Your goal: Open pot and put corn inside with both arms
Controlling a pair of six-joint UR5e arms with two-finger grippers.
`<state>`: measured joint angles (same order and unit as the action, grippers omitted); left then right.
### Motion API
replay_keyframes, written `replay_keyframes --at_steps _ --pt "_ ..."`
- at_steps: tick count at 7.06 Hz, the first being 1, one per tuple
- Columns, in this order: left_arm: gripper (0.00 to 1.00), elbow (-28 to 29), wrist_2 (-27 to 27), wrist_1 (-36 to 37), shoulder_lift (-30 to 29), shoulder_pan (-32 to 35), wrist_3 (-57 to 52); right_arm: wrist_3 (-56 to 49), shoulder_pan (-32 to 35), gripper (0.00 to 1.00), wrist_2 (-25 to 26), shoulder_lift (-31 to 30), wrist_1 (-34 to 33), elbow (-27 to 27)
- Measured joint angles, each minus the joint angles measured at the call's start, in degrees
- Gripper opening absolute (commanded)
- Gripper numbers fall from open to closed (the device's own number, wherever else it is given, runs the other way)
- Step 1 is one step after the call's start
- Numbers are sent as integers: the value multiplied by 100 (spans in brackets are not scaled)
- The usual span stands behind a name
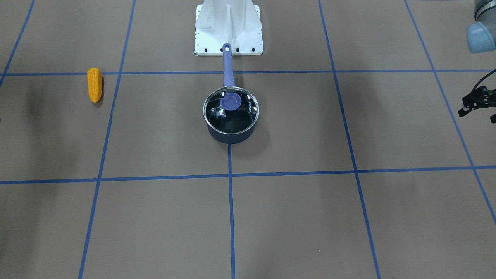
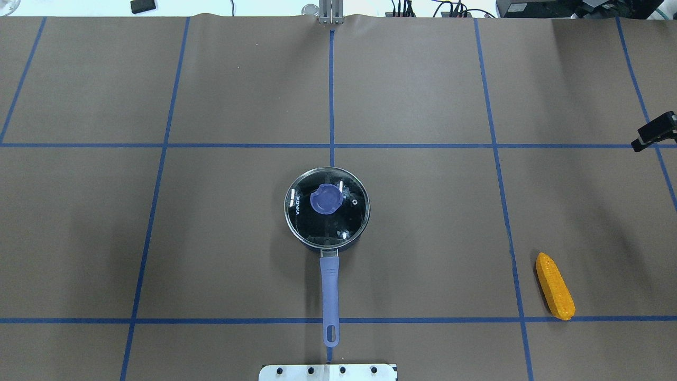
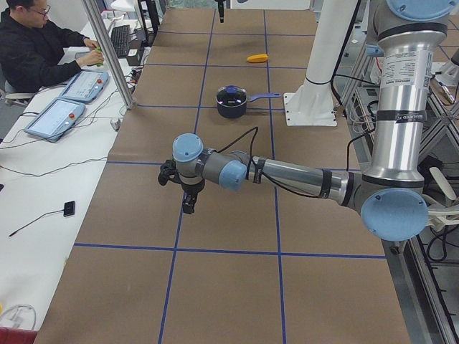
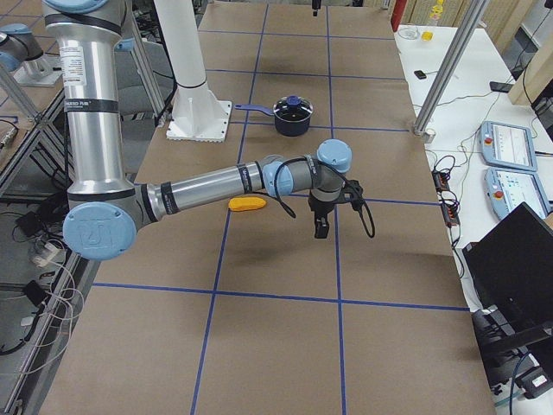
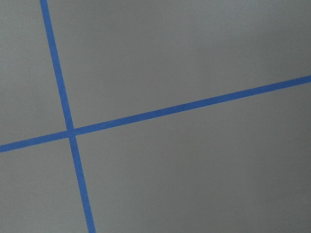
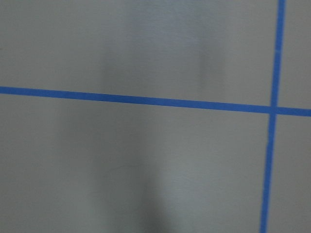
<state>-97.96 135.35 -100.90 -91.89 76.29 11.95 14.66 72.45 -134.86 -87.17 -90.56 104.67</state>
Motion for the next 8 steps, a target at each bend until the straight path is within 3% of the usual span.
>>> replay_keyframes --at_steps 3,6,8 --pt "99 -42 0 105 -566 -406 816 901 -521 100 -168 -50 663 326" --pt "99 -209 -43 1252 -1740 -841 1724 2005 -1294 98 26 -168 954 700" --pt "99 -363 -465 1931 -2513 -1549 2721 2384 -1680 99 328 -292 974 927"
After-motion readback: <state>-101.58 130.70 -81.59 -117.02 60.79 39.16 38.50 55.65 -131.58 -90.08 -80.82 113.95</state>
